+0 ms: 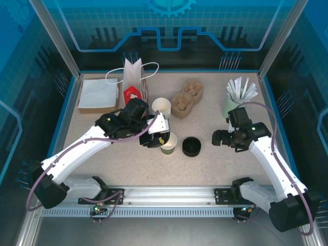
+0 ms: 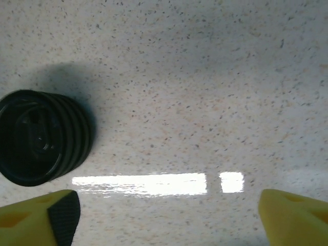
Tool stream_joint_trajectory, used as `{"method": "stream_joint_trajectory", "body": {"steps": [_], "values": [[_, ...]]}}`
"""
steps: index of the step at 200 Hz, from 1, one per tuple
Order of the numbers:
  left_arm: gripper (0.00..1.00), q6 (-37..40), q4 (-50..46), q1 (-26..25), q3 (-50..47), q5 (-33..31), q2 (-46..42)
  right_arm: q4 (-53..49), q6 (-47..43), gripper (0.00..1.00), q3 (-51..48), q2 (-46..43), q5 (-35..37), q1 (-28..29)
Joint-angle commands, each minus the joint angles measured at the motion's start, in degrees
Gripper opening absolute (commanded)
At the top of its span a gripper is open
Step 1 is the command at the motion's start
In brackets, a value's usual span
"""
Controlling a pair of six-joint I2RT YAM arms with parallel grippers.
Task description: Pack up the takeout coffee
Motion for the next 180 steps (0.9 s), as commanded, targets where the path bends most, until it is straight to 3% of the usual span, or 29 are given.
{"method": "stream_joint_trajectory", "body": {"steps": [1, 77, 180], "values": [[0.69, 2.8, -8.4, -0.4, 3.8, -2.0, 3.9, 3.4, -0.3, 1.0, -1.3, -2.8, 0.8, -0.1], [0.68, 5.7, -14.7, -3.5, 13.6, -7.2, 17.1, 3.7, 0.4, 1.0, -3.8, -2.4, -1.0, -0.9], [0.68, 5.7, -18.3, -5.5, 19.9, -8.4, 25.1, 2.8, -1.4, 1.0, -4.4, -3.6, -0.9, -2.5]]}}
